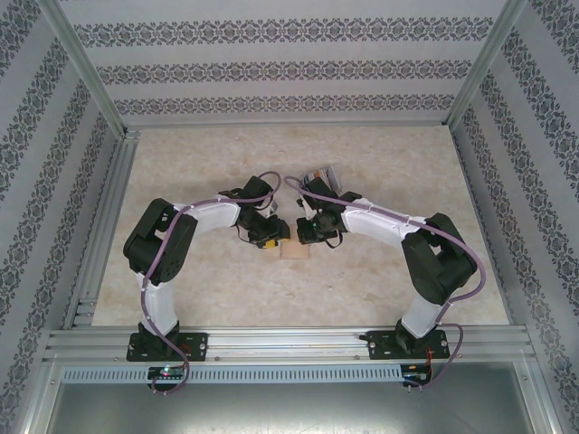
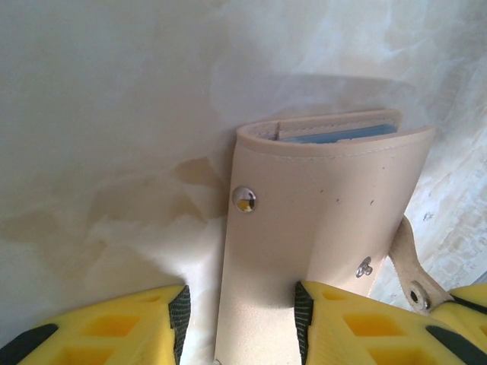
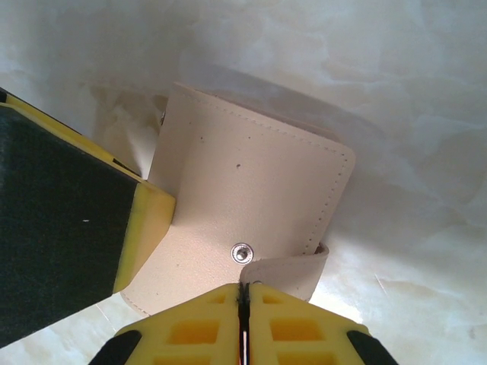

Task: Put the credit cards into the card holder

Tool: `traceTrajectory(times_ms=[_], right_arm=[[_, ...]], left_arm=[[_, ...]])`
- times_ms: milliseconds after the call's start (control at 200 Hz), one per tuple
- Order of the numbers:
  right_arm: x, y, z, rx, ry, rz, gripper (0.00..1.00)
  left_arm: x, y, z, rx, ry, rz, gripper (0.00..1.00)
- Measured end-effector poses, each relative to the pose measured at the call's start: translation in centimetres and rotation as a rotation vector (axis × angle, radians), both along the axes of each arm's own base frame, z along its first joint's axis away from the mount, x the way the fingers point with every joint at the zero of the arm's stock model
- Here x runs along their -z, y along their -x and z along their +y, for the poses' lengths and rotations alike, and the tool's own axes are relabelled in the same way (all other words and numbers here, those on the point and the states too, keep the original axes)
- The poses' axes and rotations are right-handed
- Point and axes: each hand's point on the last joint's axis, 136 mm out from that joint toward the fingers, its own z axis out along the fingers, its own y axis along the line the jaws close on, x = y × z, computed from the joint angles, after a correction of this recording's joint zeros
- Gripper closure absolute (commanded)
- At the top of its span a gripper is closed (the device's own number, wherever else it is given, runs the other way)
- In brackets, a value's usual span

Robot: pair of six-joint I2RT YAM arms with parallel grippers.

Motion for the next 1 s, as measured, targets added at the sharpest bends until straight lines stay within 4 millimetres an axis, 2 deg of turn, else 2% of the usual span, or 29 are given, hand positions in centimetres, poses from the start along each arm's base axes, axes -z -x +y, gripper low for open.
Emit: traceTrajectory(times_ms=[515, 1004], right_arm=[[1.1, 0.0, 0.4, -0.008, -0.001, 0.031, 0.89], [1.3, -1.2, 0.5, 0.007, 0.035, 0.016, 0.89]], left_arm=[[0.0, 0.0, 0.0, 0.001, 0.0, 0.0, 0.56], [0.0, 0.0, 0.0, 0.001, 0.0, 0.001, 0.56]])
